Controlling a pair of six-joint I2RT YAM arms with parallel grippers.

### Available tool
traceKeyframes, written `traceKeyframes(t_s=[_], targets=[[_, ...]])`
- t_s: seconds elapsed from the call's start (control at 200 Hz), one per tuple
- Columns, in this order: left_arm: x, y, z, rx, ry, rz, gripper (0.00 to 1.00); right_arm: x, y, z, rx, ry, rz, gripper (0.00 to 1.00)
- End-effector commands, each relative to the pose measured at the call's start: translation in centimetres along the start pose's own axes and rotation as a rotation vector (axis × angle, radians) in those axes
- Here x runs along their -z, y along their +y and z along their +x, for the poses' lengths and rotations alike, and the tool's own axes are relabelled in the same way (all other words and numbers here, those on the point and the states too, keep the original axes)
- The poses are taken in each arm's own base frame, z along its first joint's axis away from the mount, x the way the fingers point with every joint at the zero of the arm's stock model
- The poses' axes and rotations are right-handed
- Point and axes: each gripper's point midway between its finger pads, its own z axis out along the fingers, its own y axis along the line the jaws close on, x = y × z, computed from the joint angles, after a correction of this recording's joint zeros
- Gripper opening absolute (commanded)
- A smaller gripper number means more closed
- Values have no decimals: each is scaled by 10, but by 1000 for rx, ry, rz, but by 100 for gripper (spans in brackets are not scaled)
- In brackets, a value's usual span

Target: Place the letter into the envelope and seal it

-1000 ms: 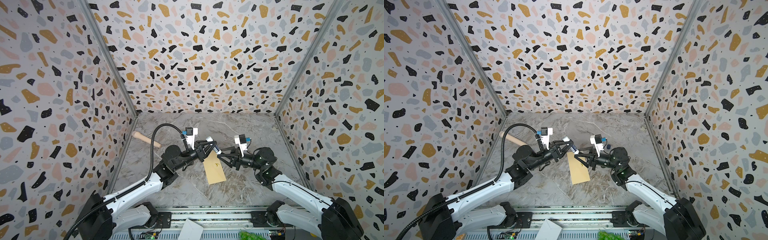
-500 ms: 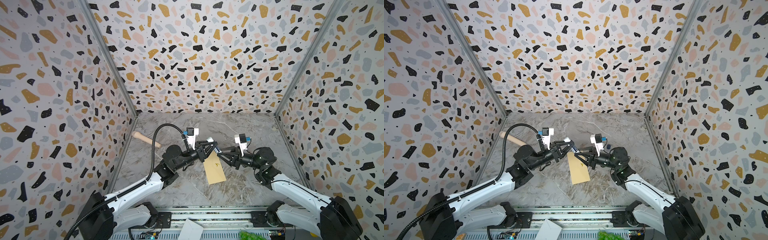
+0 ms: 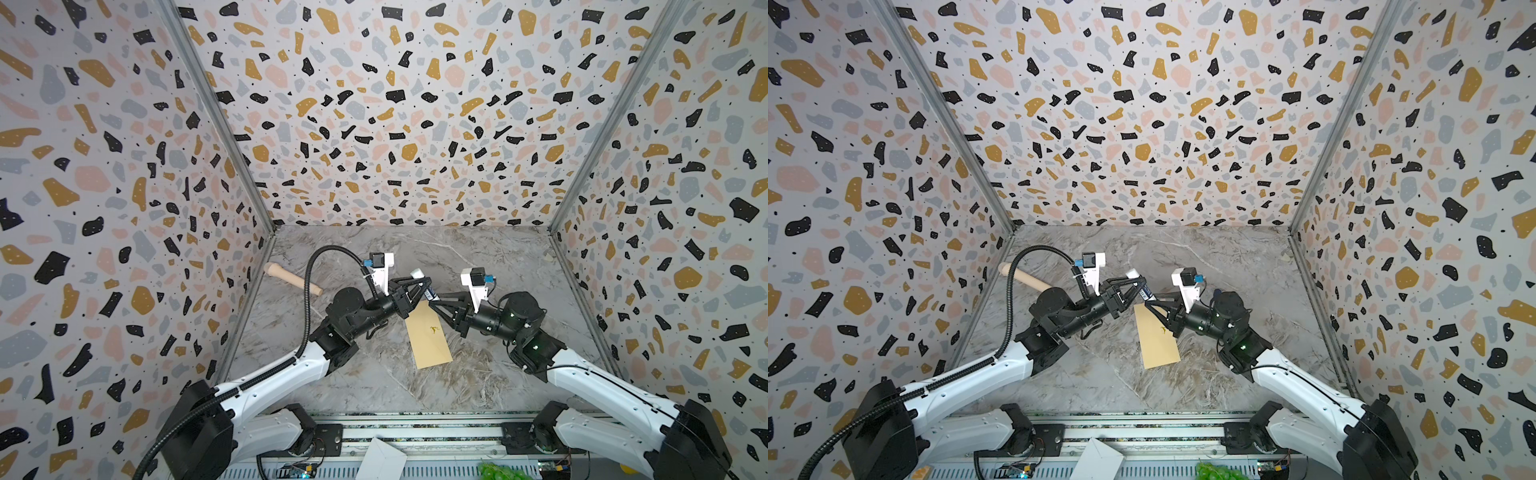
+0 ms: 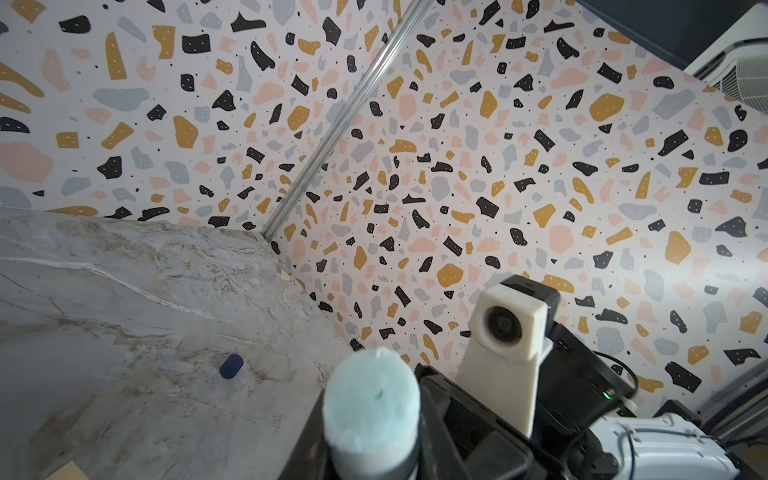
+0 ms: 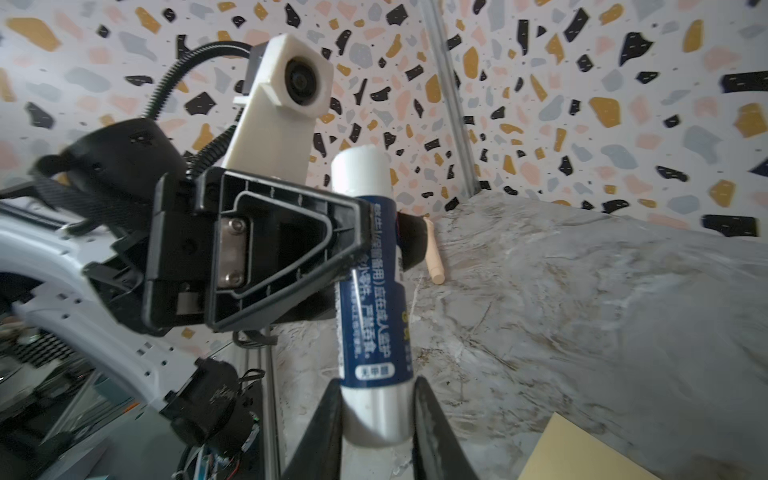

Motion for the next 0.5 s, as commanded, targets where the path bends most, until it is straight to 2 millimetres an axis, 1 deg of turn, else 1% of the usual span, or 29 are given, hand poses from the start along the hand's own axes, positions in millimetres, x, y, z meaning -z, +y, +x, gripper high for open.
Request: traceKeyframes(t_s=[0.0,0.1,0.165,0.265,0.37,0.496], targets=[[-8,-5,7,-29,39,22,0,10,-37,-29,236,-22,450,0],[-9,0,9,-27,41,7,0,12,-40,-34,391,-2,663,0],[-10,0,9,-24,41,6,0,9,-38,-35,493,22,765,0],[-11,1,10,-22,45,3,0,0,-34,-32,647,64,890,0],[-11,2,10,-25,45,-4,0,-10,-27,-27,748,83,937,0],[-11,3,10,-28,45,-9,0,-18,-22,-20,781,95,935,0]])
